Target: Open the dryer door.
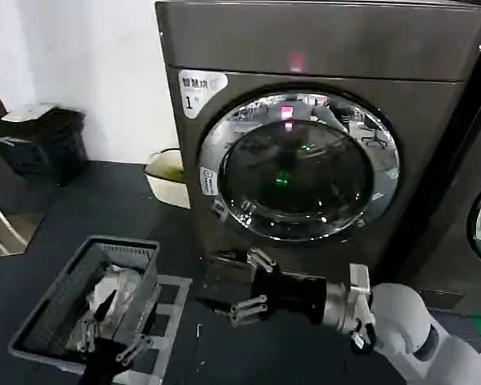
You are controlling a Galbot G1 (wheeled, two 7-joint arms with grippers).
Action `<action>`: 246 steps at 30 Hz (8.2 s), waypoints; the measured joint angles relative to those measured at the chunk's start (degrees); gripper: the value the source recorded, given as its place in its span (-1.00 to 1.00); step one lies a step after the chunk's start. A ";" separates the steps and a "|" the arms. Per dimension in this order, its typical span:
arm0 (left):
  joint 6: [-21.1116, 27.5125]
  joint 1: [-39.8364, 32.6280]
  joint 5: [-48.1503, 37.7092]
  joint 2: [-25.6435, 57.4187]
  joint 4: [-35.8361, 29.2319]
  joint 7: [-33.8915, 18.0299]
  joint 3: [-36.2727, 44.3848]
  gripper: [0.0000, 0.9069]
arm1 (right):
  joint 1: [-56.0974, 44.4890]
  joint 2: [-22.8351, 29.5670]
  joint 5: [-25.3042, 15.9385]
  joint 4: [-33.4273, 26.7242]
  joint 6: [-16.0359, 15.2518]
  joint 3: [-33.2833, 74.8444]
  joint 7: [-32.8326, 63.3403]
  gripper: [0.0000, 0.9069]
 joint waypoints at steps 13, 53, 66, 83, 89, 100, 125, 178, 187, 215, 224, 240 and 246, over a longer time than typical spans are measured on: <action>-0.51 -0.18 0.65 -0.47 0.94 -0.60 0.62 1.00 | 12.77 5.76 -6.65 -19.96 3.69 -9.07 10.35 1.00; 12.91 -2.19 -5.76 1.23 -2.26 -0.69 -2.83 1.00 | 26.98 15.30 -0.91 -36.04 2.35 -21.34 0.67 1.00; 18.53 -8.63 -19.86 13.28 1.54 0.47 -9.15 1.00 | 22.00 7.29 0.57 -27.52 2.71 -18.44 -16.05 1.00; 18.26 -26.92 -42.23 33.81 19.10 3.55 0.30 1.00 | 7.89 -3.78 3.40 -16.70 5.20 -5.42 -38.30 1.00; 18.50 -38.45 -43.91 37.50 25.00 4.33 11.78 1.00 | -3.56 -7.83 2.49 -14.96 8.77 6.49 -43.46 1.00; 17.01 -61.10 -45.39 35.04 32.47 9.56 37.03 1.00 | -27.08 -3.88 -0.08 -19.25 14.88 41.26 -45.90 1.00; 13.49 -80.03 -45.98 30.20 29.50 11.43 73.91 1.00 | -47.18 9.48 -0.83 -10.43 3.14 93.54 14.91 1.00; -0.76 -89.06 -41.23 12.47 42.53 -9.50 78.76 1.00 | -51.03 0.98 -12.35 -26.44 -3.36 119.73 24.66 1.00; 0.55 -85.63 -43.31 35.53 28.20 -9.14 77.79 1.00 | -49.46 0.00 -15.15 -26.29 -2.87 119.57 23.95 1.00; 10.88 -77.91 -14.28 81.59 36.71 17.72 71.76 1.00 | -45.72 -0.44 -17.14 -26.33 -2.22 114.91 23.26 1.00; 11.13 -77.21 -9.60 82.49 38.98 18.36 73.24 1.00 | -46.16 0.32 -17.12 -25.67 -2.15 114.66 23.22 1.00; 14.06 -77.33 -3.93 82.46 42.51 17.55 73.49 1.00 | -46.13 0.86 -16.94 -25.26 -1.41 114.25 22.93 1.00; 13.65 -77.38 -4.16 82.40 43.10 18.66 73.46 1.00 | -46.27 0.90 -16.94 -25.09 -1.37 114.48 22.88 1.00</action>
